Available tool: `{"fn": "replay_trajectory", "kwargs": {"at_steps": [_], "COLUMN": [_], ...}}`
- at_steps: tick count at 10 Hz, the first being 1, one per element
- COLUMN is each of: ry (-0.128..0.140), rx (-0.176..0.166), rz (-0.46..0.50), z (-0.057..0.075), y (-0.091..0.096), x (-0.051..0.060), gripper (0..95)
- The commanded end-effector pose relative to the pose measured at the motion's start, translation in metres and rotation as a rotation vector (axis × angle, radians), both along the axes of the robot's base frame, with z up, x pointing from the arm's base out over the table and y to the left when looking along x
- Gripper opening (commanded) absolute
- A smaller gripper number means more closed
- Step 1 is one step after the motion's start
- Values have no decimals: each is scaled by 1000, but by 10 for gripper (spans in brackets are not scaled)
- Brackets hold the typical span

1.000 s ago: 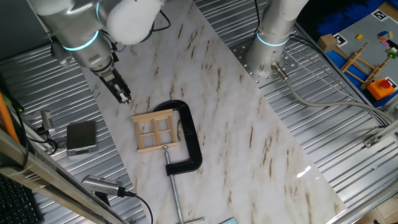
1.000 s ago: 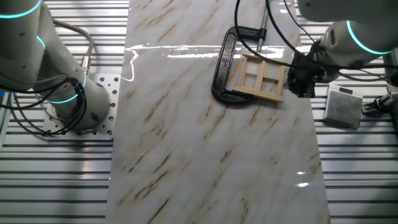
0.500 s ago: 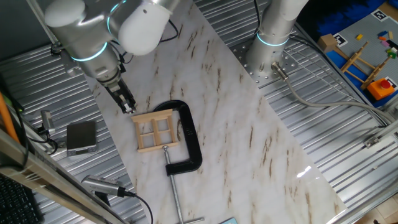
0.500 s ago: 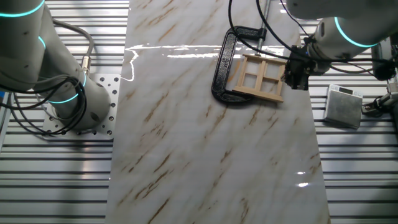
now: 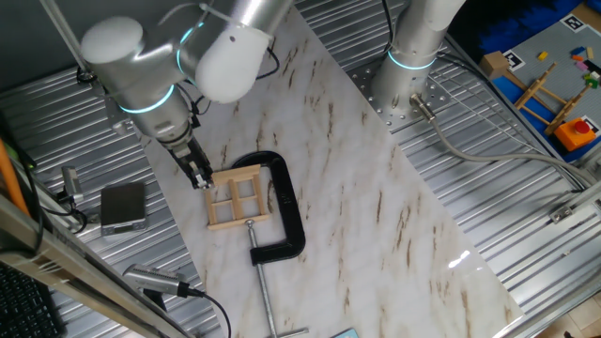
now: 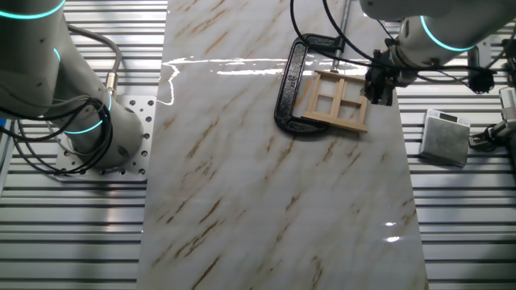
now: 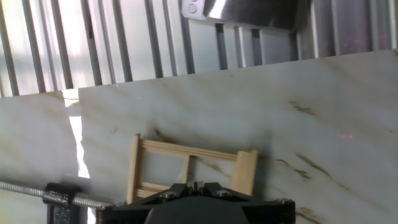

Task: Close a sliding window

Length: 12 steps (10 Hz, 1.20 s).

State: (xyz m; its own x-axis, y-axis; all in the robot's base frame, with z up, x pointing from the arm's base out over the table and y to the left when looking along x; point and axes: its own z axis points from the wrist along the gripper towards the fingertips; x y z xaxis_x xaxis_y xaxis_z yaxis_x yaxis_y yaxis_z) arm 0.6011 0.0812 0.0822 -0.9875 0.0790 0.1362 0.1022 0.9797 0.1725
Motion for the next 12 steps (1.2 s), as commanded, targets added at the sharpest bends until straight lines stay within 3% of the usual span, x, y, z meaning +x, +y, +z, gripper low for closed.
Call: {"fn": "replay_trajectory", "kwargs": {"at_steps": [1,5,8,12], "ry": [-8,-15,-16,-12], "rx": [-3,-2,27,21], "rz": [3,42,31,58], "z": [-6,-11,-11,-10], "y": [3,5,5,4], "x": [-2,-10,-10,-11], "gripper": [0,0,0,0]}}
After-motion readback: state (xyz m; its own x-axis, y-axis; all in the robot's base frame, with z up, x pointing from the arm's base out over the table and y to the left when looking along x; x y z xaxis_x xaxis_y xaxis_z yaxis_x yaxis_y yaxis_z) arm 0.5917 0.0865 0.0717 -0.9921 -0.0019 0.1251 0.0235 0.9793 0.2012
